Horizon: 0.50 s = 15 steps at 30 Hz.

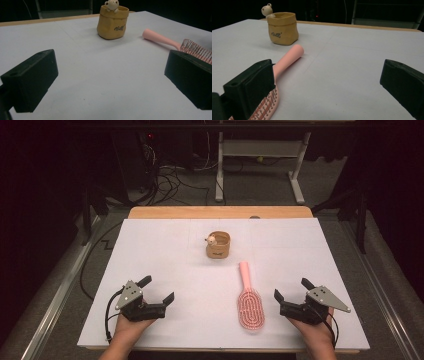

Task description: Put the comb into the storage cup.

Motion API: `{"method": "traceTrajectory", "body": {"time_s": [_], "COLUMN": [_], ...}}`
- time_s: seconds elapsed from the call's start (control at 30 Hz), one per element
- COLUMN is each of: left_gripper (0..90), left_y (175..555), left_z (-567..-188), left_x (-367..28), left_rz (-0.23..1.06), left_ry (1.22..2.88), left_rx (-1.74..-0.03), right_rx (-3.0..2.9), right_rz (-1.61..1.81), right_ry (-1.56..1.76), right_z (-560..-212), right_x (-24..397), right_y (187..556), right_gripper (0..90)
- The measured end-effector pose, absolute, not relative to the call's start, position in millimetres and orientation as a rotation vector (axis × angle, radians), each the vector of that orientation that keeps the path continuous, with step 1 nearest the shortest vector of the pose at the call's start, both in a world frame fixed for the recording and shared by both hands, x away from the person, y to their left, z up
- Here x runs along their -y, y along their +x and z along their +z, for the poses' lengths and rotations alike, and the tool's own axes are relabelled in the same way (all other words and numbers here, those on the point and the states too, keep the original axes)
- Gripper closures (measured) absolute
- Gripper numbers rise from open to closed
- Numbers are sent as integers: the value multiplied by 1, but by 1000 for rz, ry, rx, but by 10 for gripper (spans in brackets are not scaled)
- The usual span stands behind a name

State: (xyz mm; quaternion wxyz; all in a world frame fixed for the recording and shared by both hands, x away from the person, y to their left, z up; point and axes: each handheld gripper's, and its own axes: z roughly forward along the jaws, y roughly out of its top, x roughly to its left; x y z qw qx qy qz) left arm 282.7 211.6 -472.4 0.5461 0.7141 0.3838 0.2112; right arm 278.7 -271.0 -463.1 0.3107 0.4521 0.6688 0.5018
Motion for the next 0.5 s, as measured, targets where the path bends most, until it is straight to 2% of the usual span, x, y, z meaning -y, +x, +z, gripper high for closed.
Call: {"method": "traceTrajectory", "body": {"time_s": [0.23, 0.5], "left_gripper": [0, 0], "left_y": [283, 282], "left_z": [-472, -471], "left_x": [-210, -209], "left_rz": [490, 547], "left_ry": [1714, 1728], "left_rx": [-910, -880], "right_rx": [-1771, -1768], "right_rz": [1317, 1313], "right_ry": [1174, 1177], "right_z": [-461, -461], "right_x": [269, 271], "right_y": [277, 279], "right_gripper": [2, 3]}}
